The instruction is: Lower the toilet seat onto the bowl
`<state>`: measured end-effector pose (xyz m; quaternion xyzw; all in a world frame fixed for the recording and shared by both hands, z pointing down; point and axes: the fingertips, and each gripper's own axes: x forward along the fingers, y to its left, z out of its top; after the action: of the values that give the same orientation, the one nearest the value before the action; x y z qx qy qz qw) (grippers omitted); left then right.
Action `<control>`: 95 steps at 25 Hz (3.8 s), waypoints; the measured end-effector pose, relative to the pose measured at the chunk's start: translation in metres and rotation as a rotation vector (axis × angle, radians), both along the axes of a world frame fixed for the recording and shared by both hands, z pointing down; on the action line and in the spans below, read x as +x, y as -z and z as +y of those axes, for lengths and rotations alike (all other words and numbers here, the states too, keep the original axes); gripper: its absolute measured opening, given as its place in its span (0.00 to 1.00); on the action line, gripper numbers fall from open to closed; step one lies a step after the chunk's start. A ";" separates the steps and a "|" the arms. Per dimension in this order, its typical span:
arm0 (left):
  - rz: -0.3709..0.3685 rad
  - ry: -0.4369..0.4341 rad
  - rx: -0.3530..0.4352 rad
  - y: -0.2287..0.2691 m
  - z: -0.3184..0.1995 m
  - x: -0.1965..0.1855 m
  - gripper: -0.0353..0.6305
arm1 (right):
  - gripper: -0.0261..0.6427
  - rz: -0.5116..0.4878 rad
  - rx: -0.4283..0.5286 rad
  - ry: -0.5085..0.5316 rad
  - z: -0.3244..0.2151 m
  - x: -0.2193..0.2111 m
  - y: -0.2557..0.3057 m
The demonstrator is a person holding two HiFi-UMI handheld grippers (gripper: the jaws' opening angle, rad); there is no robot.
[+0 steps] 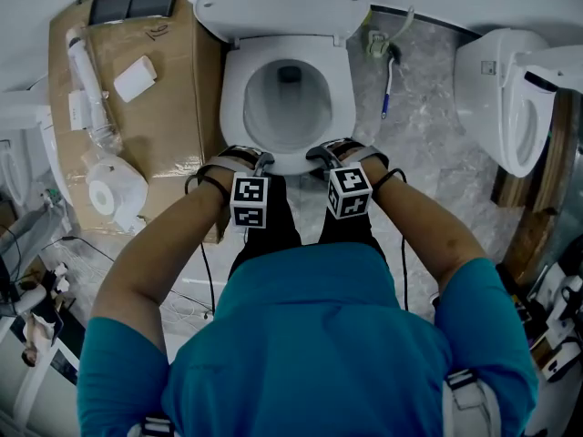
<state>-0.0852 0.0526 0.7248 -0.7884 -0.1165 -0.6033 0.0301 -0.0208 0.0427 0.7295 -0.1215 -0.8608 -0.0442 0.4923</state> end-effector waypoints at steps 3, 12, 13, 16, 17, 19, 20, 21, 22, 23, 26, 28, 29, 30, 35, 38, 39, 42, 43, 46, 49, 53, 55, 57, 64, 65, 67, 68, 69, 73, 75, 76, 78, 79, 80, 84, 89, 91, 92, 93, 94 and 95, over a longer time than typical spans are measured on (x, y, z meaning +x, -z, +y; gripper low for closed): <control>-0.004 -0.010 0.007 -0.007 0.004 0.000 0.24 | 0.28 0.007 0.000 0.013 0.004 0.000 -0.008; -0.012 -0.032 0.034 -0.032 0.015 -0.001 0.24 | 0.29 0.025 0.003 0.031 0.015 0.000 -0.033; -0.014 -0.034 0.037 -0.034 0.017 -0.001 0.24 | 0.29 0.025 0.003 0.032 0.016 0.000 -0.036; -0.017 -0.038 0.044 -0.042 0.020 0.000 0.24 | 0.30 0.027 0.004 0.037 0.019 0.000 -0.044; -0.019 -0.040 0.047 -0.045 0.022 0.000 0.24 | 0.30 0.028 0.004 0.039 0.020 0.000 -0.046; -0.026 -0.045 0.049 -0.051 0.024 0.000 0.24 | 0.30 0.032 0.003 0.042 0.023 0.001 -0.051; -0.029 -0.048 0.050 -0.054 0.026 0.000 0.24 | 0.30 0.033 0.002 0.042 0.024 0.001 -0.054; -0.033 -0.052 0.049 -0.057 0.027 -0.001 0.24 | 0.30 0.034 0.001 0.041 0.025 0.001 -0.057; -0.037 -0.055 0.048 -0.060 0.028 -0.001 0.24 | 0.30 0.035 0.000 0.040 0.026 0.001 -0.060; -0.039 -0.059 0.048 -0.063 0.029 0.000 0.24 | 0.30 0.036 -0.001 0.039 0.027 0.001 -0.063; -0.038 -0.072 0.054 -0.073 0.033 0.000 0.24 | 0.31 0.038 -0.003 0.041 0.030 0.002 -0.073; -0.037 -0.077 0.058 -0.078 0.035 0.000 0.24 | 0.31 0.040 -0.002 0.044 0.032 0.002 -0.078; -0.038 -0.079 0.060 -0.082 0.036 0.000 0.24 | 0.31 0.040 0.000 0.046 0.033 0.002 -0.081; -0.041 -0.082 0.061 -0.085 0.037 0.000 0.25 | 0.31 0.040 0.003 0.049 0.034 0.002 -0.084; -0.055 -0.087 0.062 -0.099 0.041 0.000 0.25 | 0.31 0.041 0.010 0.061 0.038 0.002 -0.099; -0.061 -0.092 0.059 -0.107 0.043 -0.001 0.25 | 0.31 0.039 0.014 0.065 0.039 0.002 -0.106; -0.066 -0.095 0.058 -0.110 0.043 -0.001 0.25 | 0.31 0.040 0.016 0.067 0.039 0.002 -0.109; -0.075 -0.102 0.053 -0.118 0.046 -0.001 0.25 | 0.31 0.040 0.023 0.075 0.041 0.002 -0.117; -0.077 -0.105 0.051 -0.120 0.046 -0.001 0.25 | 0.31 0.041 0.024 0.078 0.042 0.002 -0.119; -0.083 -0.112 0.046 -0.130 0.048 0.000 0.25 | 0.31 0.044 0.026 0.088 0.043 0.003 -0.127; -0.091 -0.120 0.042 -0.138 0.049 -0.001 0.25 | 0.31 0.048 0.025 0.088 0.044 0.002 -0.136; -0.102 -0.126 0.038 -0.150 0.050 -0.002 0.25 | 0.31 0.058 0.022 0.095 0.045 0.002 -0.146; -0.106 -0.127 0.037 -0.156 0.051 -0.001 0.25 | 0.31 0.063 0.022 0.099 0.045 0.002 -0.152; -0.110 -0.130 0.037 -0.161 0.051 -0.001 0.25 | 0.31 0.066 0.021 0.101 0.045 0.002 -0.157; -0.122 -0.139 0.037 -0.177 0.052 -0.002 0.25 | 0.31 0.080 0.016 0.100 0.046 0.003 -0.172; -0.124 -0.141 0.039 -0.179 0.052 -0.002 0.25 | 0.31 0.082 0.015 0.099 0.046 0.003 -0.174; -0.128 -0.144 0.042 -0.184 0.053 -0.003 0.25 | 0.31 0.088 0.010 0.097 0.046 0.002 -0.178; -0.130 -0.145 0.041 -0.186 0.053 -0.003 0.25 | 0.31 0.092 0.007 0.096 0.046 0.002 -0.180; -0.132 -0.146 0.039 -0.189 0.053 -0.003 0.25 | 0.31 0.097 0.004 0.096 0.046 0.002 -0.183; -0.150 -0.148 0.034 -0.201 0.052 -0.002 0.25 | 0.30 0.114 -0.018 0.083 0.045 0.003 -0.194; -0.162 -0.137 0.029 -0.208 0.052 -0.002 0.24 | 0.29 0.122 -0.033 0.066 0.043 0.003 -0.200; -0.167 -0.134 0.028 -0.210 0.051 -0.002 0.24 | 0.29 0.124 -0.039 0.061 0.043 0.003 -0.201; -0.167 -0.138 0.030 -0.212 0.050 -0.002 0.24 | 0.29 0.122 -0.042 0.058 0.042 0.003 -0.203; -0.163 -0.140 0.029 -0.212 0.049 -0.002 0.24 | 0.29 0.122 -0.042 0.058 0.041 0.003 -0.203; -0.161 -0.141 0.026 -0.212 0.050 -0.002 0.24 | 0.29 0.123 -0.043 0.059 0.042 0.003 -0.202; -0.185 -0.142 0.023 -0.210 0.052 -0.002 0.24 | 0.29 0.139 -0.049 0.063 0.044 0.003 -0.201; -0.177 -0.150 0.035 -0.210 0.052 -0.003 0.24 | 0.29 0.136 -0.052 0.062 0.043 0.003 -0.201; -0.169 -0.162 0.031 -0.210 0.053 -0.003 0.24 | 0.29 0.128 -0.054 0.041 0.040 0.005 -0.199; -0.165 -0.167 0.026 -0.209 0.053 -0.004 0.24 | 0.29 0.127 -0.053 0.030 0.037 0.006 -0.197; -0.163 -0.165 0.022 -0.208 0.053 -0.004 0.24 | 0.29 0.127 -0.051 0.019 0.033 0.007 -0.196; -0.161 -0.155 0.019 -0.206 0.051 -0.005 0.24 | 0.29 0.128 -0.053 0.008 0.030 0.008 -0.194; -0.159 -0.138 0.015 -0.203 0.048 -0.004 0.24 | 0.29 0.129 -0.057 -0.003 0.027 0.010 -0.191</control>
<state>-0.0897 0.1008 0.9277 -0.7280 -0.1677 -0.6613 0.0681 -0.0111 0.0697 0.9202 -0.1368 -0.8284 -0.0110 0.5430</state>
